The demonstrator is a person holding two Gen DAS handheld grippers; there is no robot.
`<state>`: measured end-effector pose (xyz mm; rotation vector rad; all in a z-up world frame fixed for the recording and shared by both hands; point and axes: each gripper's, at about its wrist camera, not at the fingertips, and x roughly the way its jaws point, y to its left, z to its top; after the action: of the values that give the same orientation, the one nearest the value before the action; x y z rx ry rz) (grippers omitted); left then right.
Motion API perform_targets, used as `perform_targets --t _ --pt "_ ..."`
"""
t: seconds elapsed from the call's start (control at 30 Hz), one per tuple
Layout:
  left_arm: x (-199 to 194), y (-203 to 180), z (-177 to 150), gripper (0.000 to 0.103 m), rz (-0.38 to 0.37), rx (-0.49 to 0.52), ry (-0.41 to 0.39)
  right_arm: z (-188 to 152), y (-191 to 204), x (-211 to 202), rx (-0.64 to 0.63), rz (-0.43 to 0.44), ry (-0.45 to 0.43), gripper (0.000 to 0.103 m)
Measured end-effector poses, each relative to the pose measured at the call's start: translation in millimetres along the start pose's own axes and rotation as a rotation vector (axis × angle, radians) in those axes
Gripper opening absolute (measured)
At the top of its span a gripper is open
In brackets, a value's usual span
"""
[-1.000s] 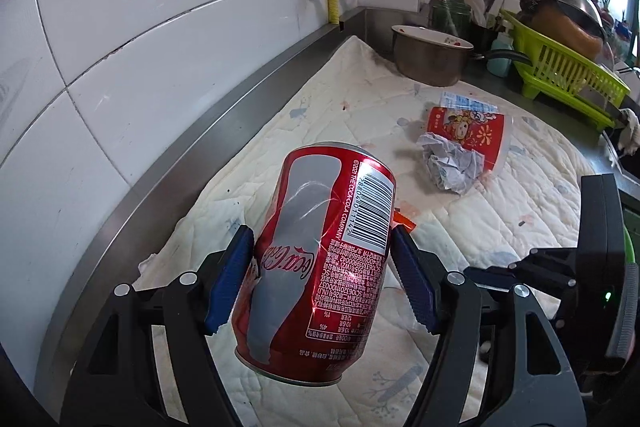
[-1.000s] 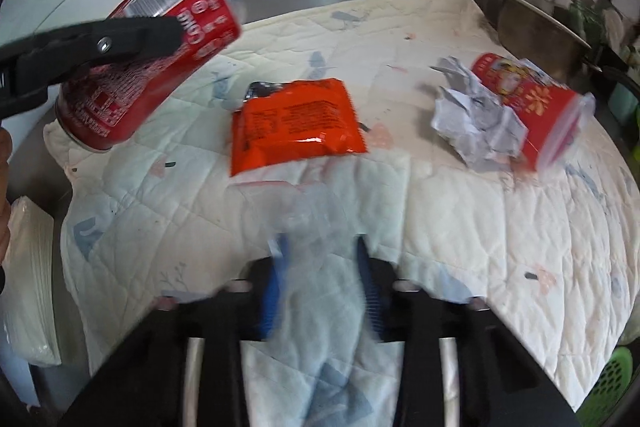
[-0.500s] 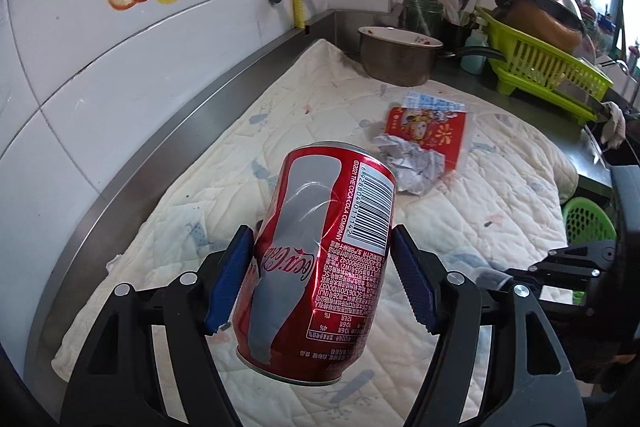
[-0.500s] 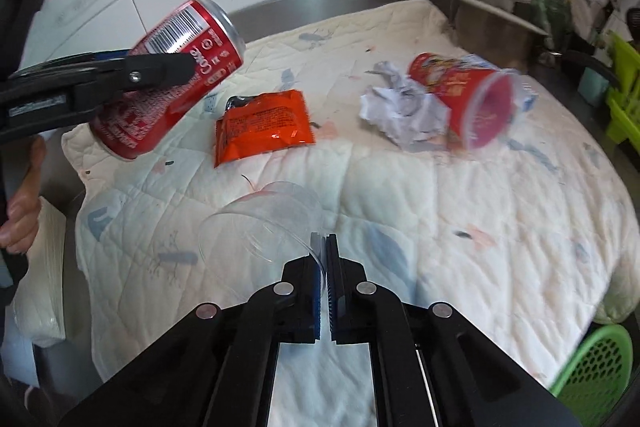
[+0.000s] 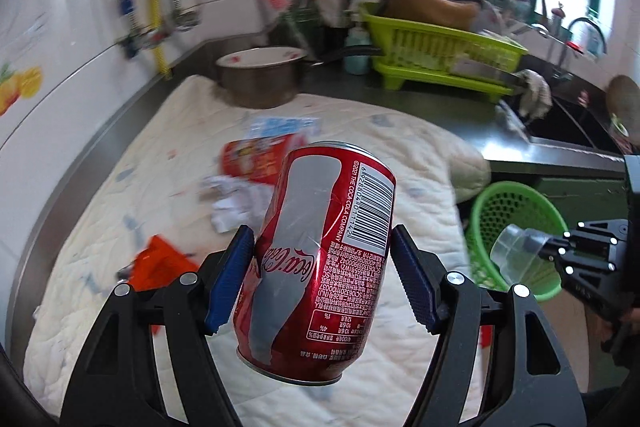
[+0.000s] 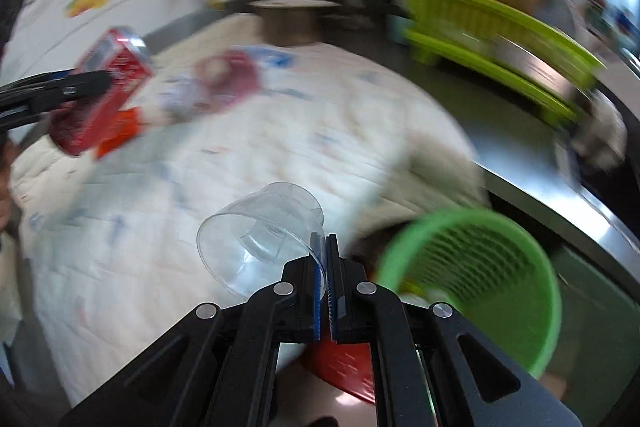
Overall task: Collect trash
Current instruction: 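Carry the can and clear cup over the green basket and open both tools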
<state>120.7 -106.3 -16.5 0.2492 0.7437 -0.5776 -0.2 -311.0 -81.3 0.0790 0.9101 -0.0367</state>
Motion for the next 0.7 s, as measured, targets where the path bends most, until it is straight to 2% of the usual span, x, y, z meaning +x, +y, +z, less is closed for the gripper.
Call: perform_targets --t 0.1,0.17,0.33,0.37,0.4,0.43,0.7 --pt "10 -36 8 0.069 -0.059 0.043 0.004 -20 -45 0 0.073 -0.093 0.041 0.004" --pt "16 -59 12 0.069 -0.095 0.067 0.011 -31 -70 0 0.114 -0.149 0.071 0.008" --pt "28 -112 17 0.069 -0.175 0.131 0.023 -56 -114 -2 0.197 -0.224 0.104 0.024" --pt "30 -121 17 0.069 -0.19 0.14 0.028 -58 -117 -2 0.209 -0.231 0.106 0.028" --pt "32 -129 17 0.069 -0.204 0.147 0.032 -62 -124 -4 0.225 -0.238 0.107 0.037" --pt "35 -138 17 0.069 -0.218 0.157 0.038 -64 -128 -6 0.232 -0.249 0.105 0.042" --pt "60 -194 17 0.069 -0.295 0.224 0.096 -78 -149 -28 0.299 -0.276 0.069 0.063"
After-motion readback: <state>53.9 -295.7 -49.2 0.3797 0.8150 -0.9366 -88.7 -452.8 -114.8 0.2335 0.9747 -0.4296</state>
